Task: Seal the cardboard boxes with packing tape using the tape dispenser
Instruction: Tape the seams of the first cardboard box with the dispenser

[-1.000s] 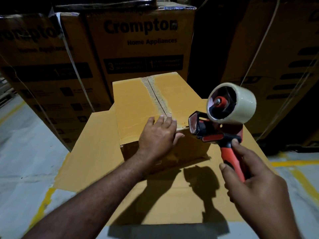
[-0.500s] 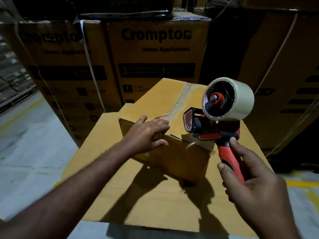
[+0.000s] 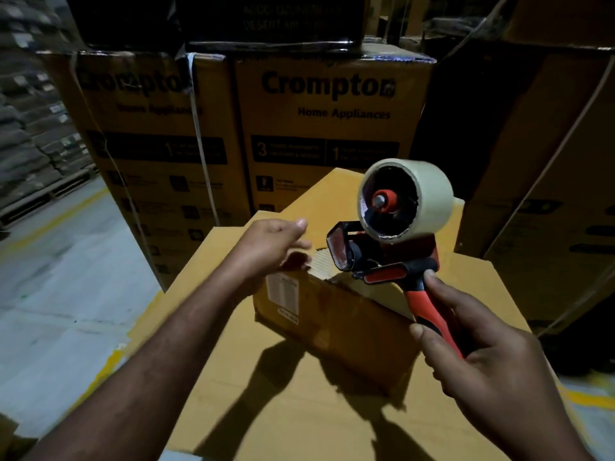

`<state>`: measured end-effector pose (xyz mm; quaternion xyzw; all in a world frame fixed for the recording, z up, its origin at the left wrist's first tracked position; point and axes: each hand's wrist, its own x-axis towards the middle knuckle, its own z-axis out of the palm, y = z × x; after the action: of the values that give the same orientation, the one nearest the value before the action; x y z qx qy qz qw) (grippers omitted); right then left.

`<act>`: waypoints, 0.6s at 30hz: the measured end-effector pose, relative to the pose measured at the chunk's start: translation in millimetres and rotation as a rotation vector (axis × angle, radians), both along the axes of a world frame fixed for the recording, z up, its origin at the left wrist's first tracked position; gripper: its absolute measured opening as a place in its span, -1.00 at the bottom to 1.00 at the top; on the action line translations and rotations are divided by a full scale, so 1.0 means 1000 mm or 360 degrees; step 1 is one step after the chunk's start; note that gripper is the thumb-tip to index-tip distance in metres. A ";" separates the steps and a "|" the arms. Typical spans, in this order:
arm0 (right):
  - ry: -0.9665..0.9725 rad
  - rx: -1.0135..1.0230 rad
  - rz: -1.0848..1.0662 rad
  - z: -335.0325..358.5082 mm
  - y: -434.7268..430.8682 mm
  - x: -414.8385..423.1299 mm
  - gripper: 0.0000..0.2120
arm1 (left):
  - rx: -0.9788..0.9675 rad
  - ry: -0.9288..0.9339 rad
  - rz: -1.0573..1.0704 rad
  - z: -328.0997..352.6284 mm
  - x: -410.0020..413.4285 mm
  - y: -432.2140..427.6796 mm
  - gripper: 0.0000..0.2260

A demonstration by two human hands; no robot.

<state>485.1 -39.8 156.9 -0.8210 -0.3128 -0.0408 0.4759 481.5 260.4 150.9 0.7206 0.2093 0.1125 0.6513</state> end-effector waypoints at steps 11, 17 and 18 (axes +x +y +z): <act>-0.0185 -0.0056 0.0260 0.022 0.045 0.047 -0.41 | -0.1204 0.0189 -0.0520 0.031 0.028 0.023 -0.30; -0.0314 0.0017 0.0421 0.017 0.056 0.068 -0.42 | -0.1355 0.0145 -0.0591 0.014 0.026 0.028 -0.23; -0.0301 0.0027 0.0453 0.017 0.057 0.072 -0.43 | -0.1382 0.0141 -0.0598 0.012 0.024 0.026 -0.25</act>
<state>557.3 17.4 174.2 -0.7568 -0.4689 -0.0527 0.4524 505.7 286.6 163.0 0.4112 0.1307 -0.1360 0.8918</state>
